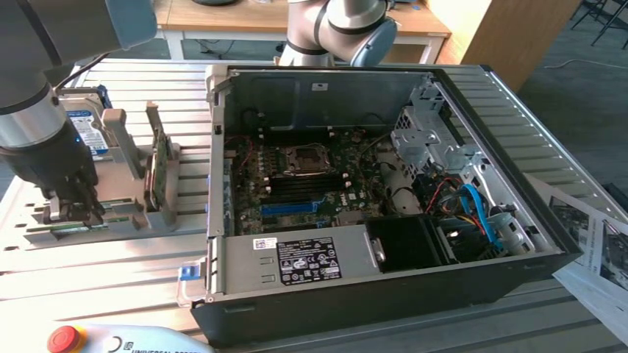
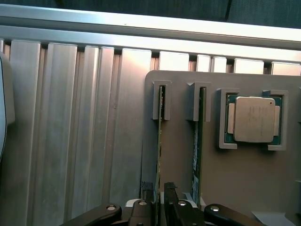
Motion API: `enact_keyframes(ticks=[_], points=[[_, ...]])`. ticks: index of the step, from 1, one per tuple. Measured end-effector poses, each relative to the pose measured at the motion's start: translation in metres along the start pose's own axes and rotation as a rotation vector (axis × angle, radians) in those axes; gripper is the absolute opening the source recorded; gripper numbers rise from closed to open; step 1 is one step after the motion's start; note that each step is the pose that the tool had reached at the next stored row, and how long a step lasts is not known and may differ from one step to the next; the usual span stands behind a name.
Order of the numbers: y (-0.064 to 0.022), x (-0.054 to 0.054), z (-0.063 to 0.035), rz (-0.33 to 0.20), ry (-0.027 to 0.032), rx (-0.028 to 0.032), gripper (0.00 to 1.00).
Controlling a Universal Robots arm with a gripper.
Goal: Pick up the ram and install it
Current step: 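Pick up the ram and move it above insertion slot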
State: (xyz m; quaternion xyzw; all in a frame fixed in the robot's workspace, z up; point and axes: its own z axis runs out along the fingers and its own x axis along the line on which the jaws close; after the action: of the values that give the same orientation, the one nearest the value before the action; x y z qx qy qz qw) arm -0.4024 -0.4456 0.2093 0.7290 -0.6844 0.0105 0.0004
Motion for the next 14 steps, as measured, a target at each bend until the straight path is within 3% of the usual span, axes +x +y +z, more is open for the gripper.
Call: enact_keyframes(ticks=[14], points=[[0.0001,0.0,0.0043,0.0,0.0001,-0.0001,0.24]])
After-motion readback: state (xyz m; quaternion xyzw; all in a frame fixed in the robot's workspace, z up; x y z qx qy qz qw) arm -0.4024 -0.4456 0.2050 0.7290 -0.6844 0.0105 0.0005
